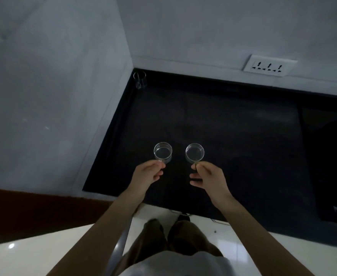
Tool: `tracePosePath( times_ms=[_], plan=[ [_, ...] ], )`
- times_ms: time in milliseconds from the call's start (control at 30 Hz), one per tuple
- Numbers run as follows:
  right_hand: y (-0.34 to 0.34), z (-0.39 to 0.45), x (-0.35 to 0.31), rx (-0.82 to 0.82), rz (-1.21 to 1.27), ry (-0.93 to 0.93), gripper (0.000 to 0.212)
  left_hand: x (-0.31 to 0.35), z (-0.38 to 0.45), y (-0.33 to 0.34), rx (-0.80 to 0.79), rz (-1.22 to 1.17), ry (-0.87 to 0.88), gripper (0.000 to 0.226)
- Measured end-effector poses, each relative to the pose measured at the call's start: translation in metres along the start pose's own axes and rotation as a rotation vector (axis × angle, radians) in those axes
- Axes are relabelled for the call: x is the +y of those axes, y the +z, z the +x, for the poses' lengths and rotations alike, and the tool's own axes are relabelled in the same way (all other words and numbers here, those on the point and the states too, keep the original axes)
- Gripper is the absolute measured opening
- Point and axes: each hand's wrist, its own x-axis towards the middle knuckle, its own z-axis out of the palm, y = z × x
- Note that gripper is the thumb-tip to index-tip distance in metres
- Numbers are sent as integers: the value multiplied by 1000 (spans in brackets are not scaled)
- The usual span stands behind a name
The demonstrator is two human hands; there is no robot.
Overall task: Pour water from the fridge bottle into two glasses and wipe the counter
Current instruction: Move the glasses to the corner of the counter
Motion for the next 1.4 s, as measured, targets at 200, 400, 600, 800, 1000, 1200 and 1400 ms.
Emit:
tracePosePath(
  times_ms=[200, 400, 600, 800, 1000, 1200, 1400],
  plan=[
    [26, 50, -12, 62, -9, 2, 18, 22, 53, -3, -36, 62, 7, 15],
    [52, 75, -23, 132, 77, 57, 16, 35, 83, -13, -78, 111, -24, 14],
    [63, 84, -23, 179, 105, 83, 17, 38, 99, -19, -82, 121, -72, 13],
    [68, 89, -20, 199, 100, 104, 16, 36, 108, -17, -86, 109, -98, 16],
    [71, 95, -25, 215, 108, 121, 17, 37, 116, -14, -79, 85, -139, 17],
    [73, 103, -28, 228, 123, 144, 15, 39, 124, -9, -53, 89, -158, 14],
    [75, 115, -40, 210, 133, 173, 15, 51, 134, -1, -37, 61, -152, 18]
  ],
)
